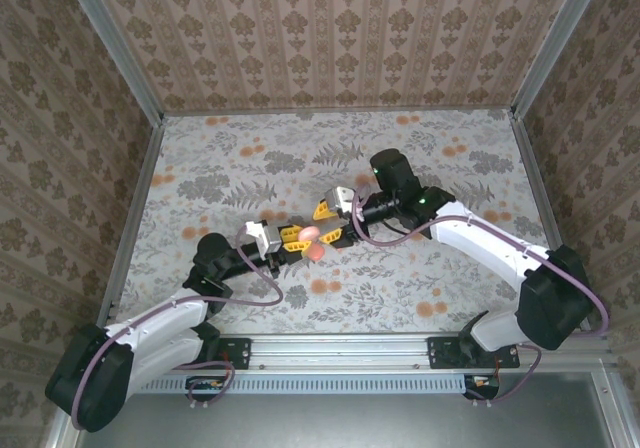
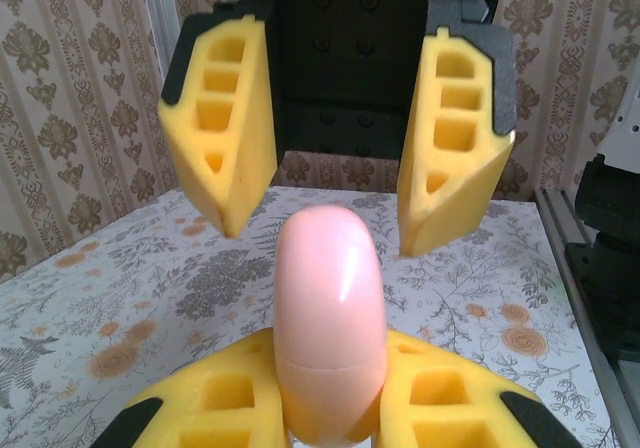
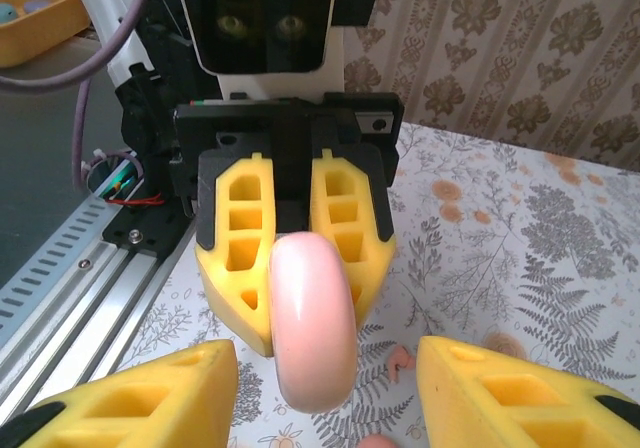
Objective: Insert the wireless bluetooth earbuds into the charging case
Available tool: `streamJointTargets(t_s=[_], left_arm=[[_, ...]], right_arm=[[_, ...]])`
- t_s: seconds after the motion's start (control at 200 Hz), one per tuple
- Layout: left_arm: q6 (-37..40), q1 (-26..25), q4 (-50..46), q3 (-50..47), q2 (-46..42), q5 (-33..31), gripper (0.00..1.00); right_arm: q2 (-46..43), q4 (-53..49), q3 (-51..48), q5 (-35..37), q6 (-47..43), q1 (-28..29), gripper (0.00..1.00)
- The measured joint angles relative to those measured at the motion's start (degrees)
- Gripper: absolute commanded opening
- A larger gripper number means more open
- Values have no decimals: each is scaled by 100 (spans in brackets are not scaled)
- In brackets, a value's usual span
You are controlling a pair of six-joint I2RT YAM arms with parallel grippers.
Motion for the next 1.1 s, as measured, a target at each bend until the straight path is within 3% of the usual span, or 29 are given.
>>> streamJointTargets(t_s=[0.665, 0.8, 0.96, 1.1], left_arm=[[87, -42, -162, 0, -52, 13, 6], [87, -42, -227, 0, -85, -9, 6], [90, -42, -267, 2, -153, -81, 7], [101, -42, -304, 11, -168, -92, 8]], right_arm=[[387, -177, 278, -28, -188, 146, 44], [435, -295, 332, -85, -195, 146, 37], [455, -459, 407, -162, -260, 149, 23], [463, -546, 442, -181, -339, 149, 21]])
